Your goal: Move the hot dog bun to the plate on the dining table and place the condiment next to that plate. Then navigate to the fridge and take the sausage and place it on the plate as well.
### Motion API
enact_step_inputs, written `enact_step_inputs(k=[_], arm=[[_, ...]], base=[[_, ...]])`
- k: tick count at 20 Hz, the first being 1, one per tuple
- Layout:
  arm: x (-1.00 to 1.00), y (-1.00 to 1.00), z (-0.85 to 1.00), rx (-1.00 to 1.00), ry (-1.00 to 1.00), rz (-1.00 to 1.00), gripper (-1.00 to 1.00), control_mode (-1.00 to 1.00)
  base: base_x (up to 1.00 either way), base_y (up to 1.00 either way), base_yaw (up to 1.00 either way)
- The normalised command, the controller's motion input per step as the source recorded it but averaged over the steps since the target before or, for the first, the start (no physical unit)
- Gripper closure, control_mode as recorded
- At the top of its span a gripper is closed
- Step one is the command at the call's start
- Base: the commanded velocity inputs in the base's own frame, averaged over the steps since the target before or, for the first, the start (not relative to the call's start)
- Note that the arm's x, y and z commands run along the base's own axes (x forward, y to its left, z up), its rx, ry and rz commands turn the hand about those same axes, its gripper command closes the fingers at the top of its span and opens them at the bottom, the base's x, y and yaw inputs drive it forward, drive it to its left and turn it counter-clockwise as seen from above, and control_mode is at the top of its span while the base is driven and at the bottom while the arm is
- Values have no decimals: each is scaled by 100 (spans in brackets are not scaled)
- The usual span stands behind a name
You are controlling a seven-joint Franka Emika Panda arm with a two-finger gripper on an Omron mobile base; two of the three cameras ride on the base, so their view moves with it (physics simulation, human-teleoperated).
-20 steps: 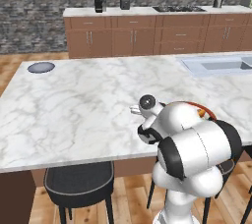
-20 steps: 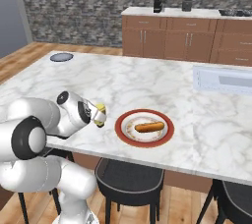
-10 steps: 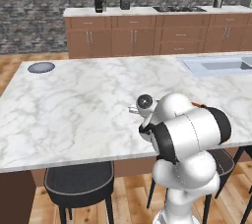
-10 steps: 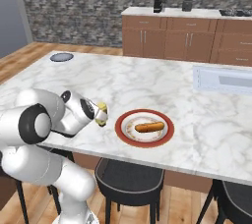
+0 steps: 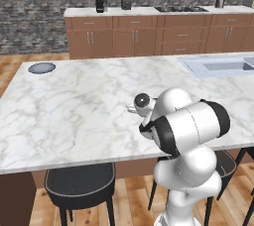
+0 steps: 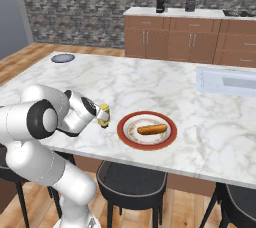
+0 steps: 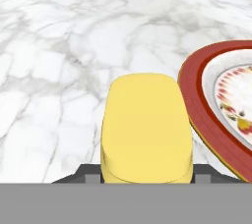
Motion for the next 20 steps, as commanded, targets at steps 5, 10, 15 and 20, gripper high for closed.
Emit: enact_step_inputs(k=[5, 10, 15, 20], arm=[[0, 0, -24, 0, 1, 0, -100, -100], [-4, -10, -12, 4, 0, 0, -100, -100], [-24, -12, 0, 3, -5, 0, -100, -100], [-11, -3, 10, 0, -3, -1, -100, -100]], base=[[0, 0, 0], [0, 0, 0], [0, 0, 0], [0, 0, 0]])
